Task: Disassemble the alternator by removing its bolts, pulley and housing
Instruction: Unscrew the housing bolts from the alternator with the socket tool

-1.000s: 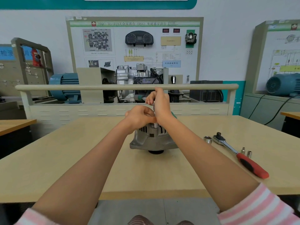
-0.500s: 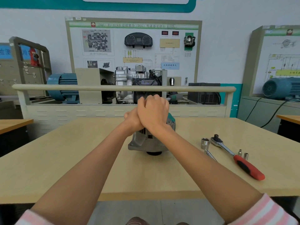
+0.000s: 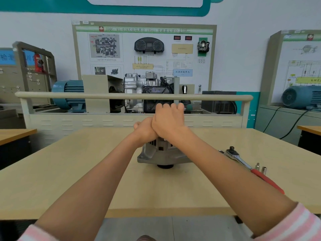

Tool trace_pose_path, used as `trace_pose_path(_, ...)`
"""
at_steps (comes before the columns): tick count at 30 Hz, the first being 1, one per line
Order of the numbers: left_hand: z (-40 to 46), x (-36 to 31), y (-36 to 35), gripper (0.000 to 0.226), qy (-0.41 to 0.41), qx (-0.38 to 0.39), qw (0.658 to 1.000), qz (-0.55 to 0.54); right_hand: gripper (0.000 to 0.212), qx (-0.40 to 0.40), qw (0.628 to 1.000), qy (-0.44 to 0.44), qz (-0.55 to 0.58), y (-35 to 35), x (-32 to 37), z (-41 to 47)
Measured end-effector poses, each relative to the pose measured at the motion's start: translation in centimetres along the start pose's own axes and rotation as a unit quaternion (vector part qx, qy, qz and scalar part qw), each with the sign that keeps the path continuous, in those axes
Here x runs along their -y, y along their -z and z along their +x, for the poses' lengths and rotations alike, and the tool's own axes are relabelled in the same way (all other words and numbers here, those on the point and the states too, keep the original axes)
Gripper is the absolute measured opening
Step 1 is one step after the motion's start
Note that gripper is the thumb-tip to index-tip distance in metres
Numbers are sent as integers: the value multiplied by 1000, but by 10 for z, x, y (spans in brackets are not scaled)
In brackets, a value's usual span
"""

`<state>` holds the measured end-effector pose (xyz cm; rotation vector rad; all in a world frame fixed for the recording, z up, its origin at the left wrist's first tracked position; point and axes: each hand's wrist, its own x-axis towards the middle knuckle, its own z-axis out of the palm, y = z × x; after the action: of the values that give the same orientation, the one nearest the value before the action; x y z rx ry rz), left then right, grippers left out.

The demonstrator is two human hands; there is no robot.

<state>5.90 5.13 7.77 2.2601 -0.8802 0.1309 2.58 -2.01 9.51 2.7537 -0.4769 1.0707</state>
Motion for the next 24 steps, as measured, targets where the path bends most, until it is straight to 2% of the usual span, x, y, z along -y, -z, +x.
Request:
trace_pose_path(3,0,-1,-1,30,0,-6,1000,7,35,62,994,-37,-80,10,5,8)
trace_pose_path(5,0,1,-1,30,3,-12,1000,-11,22,79,989,-39,-120,14,5,10)
trace_pose_path(8,1,4,-1,30,-1,-19,999,-38,25,79,979,-35,-185,17,5,2)
trace_pose_path(10,1,5,-2,32,-3,-22,998,-56,19,63,979,-42,-191,15,3,-5)
trace_pose_path(12,2,4,-4,34,-9,-27,998,-63,17,39,986,-57,-154,10,0,-11)
trace_pose_path(16,2,7,-6,27,-30,-49,997,-53,44,-45,995,-70,-56,-9,-8,-14)
trace_pose_path(18,2,9,-6,25,-40,-37,997,-62,49,-75,995,-69,7,-17,-14,-11)
trace_pose_path(22,3,15,-1,10,-51,12,990,-132,30,-80,984,-13,157,-22,-26,0)
trace_pose_path(24,5,17,-1,8,-45,28,987,-151,28,-39,957,22,287,-20,-29,4)
